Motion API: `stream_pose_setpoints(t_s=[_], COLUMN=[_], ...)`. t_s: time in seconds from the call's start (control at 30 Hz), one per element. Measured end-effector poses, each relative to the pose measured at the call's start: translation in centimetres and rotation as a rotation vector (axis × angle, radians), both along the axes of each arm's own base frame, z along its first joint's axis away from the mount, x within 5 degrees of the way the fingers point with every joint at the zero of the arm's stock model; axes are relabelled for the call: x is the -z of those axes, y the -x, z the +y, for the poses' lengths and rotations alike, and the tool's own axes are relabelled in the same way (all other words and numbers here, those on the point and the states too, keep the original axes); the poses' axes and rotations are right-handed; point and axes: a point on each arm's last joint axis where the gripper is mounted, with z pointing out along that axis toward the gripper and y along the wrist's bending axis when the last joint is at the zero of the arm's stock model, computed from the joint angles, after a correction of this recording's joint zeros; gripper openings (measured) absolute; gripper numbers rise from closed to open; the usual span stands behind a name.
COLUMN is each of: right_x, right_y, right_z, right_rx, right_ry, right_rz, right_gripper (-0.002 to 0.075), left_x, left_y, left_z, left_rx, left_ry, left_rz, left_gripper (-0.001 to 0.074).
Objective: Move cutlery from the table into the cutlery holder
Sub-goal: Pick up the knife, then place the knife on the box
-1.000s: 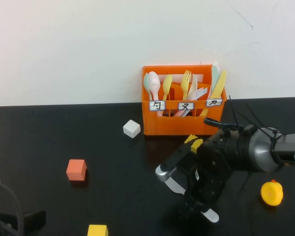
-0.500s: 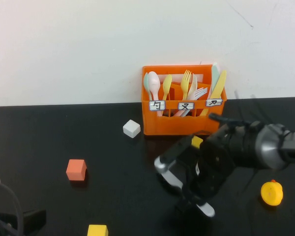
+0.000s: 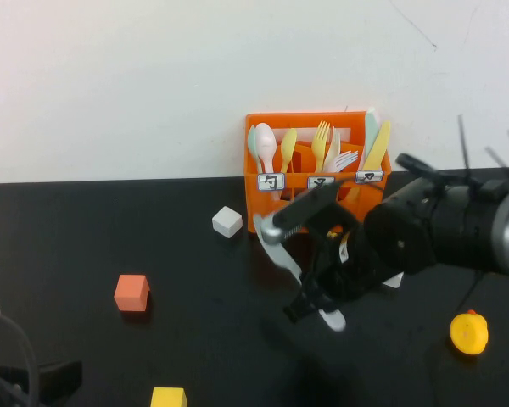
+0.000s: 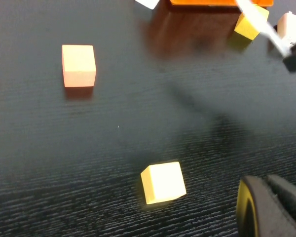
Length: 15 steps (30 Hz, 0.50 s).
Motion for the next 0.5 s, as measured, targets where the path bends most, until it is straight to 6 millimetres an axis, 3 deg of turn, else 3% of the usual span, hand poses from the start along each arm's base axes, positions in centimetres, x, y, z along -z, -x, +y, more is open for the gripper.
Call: stream_pose_setpoints(t_s=[0.37,0.5], right_x=[-7.5,-9.0], right_y=[-0.7,-1.6], right_z=[0.5,0.4], right_rx=[0.01,0.02], right_ry=[-0.285,-0.384], right_rz=[-0.356,-0.5], right_gripper=[0.0165,0.0165], left_x=[-0.1,-0.2], left_y=[-0.1,-0.1], left_z=[-0.1,-0.1], left_rx=[0.001,0.001], left_ry=[0.01,0.015], left_rz=[-0.017,-0.016], left_gripper=[-0.0001,-0.0001])
